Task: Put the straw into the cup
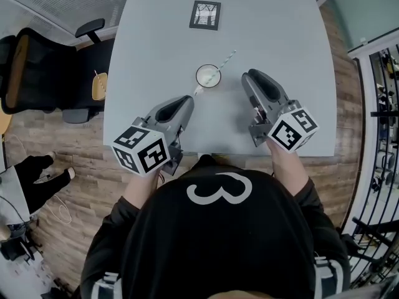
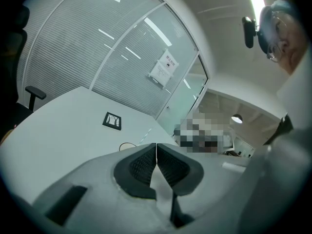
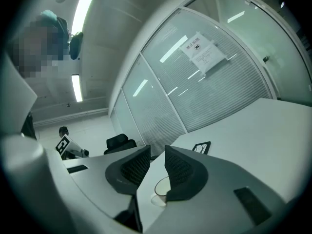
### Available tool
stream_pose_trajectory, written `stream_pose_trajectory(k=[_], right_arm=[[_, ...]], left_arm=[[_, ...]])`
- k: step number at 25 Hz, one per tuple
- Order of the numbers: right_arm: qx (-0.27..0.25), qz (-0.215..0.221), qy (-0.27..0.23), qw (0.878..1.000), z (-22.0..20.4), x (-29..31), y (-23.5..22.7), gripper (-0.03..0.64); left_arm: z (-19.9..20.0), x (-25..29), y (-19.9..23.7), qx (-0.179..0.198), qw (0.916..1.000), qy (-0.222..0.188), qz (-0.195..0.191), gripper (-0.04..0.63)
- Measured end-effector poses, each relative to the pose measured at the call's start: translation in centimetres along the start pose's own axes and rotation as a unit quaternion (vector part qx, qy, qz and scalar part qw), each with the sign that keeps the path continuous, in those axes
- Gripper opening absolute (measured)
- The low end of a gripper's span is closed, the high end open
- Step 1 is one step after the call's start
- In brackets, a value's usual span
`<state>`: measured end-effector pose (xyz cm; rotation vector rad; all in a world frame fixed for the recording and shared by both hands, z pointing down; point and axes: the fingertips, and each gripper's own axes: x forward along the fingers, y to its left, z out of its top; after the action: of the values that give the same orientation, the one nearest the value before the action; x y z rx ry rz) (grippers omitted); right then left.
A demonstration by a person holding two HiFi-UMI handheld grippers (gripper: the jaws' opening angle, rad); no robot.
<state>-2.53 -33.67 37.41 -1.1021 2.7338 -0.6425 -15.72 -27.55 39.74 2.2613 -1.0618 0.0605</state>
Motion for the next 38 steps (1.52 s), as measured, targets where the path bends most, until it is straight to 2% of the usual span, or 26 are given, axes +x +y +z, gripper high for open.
stream_pose_trajectory(k=[5, 16, 24, 38], right_arm=[[-0.017, 0.044, -0.006, 0.999, 1.1, -3.4, 3.9, 0.049], [-0.016, 0.12, 0.003, 0.993, 0.7, -11.6, 11.0, 0.023], [-0.041, 0.139, -0.008, 0.989, 0.9, -16.4, 14.5, 0.015], [-0.047, 0.137, -0.025, 0.989, 1.1, -22.4, 17.2, 0.014]], left_arm=[[0.1, -1.4, -3.2, 0.012, 0.9997, -0.02, -0.007, 0.017], [-1.9, -4.3, -12.2, 0.049, 0.9972, -0.038, -0.042, 0.017], [-2.8, -7.0, -17.2, 0.083, 0.9936, -0.055, -0.053, 0.017], [-4.9, -9.7, -23.1, 0.107, 0.9889, -0.077, -0.069, 0.017]])
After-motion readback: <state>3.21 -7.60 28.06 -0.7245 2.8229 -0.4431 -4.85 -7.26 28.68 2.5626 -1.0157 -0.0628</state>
